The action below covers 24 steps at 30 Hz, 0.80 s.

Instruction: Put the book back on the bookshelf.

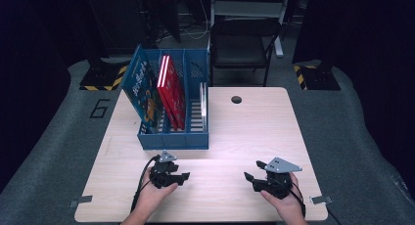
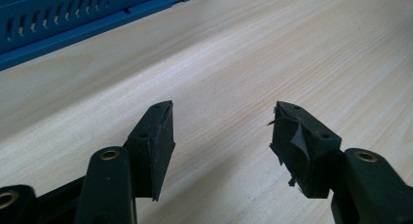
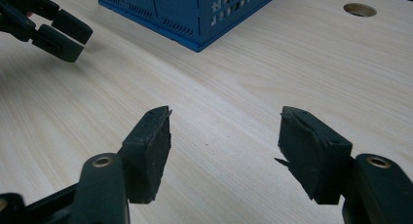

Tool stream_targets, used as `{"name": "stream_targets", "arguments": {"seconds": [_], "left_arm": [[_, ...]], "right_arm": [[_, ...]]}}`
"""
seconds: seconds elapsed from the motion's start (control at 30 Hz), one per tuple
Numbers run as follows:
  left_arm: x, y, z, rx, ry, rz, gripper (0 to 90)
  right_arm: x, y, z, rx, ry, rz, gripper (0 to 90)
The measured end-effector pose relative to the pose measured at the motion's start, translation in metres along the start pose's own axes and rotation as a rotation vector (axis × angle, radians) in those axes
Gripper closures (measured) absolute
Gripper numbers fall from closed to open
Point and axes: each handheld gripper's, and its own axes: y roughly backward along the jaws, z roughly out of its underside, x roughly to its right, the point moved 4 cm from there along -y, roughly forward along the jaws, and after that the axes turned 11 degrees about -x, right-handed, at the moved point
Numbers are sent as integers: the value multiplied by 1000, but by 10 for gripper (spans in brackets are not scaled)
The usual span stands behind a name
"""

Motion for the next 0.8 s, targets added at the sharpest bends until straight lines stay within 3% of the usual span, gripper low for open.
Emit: {"name": "stream_targets", "arguments": {"seconds": [0.37,0.53,0.8], "left_arm": [[15,-12,0,-34,-90,18,407],[20,-16,1,-50,-134,-1,406],[22,-18,0,-56,-140,3,395]], "right_arm": [[2,0,2,-6,-6,0,358],[1,-3,3,-13,1,-1,358],[3,-2,4,-11,-3,-1,358]]}}
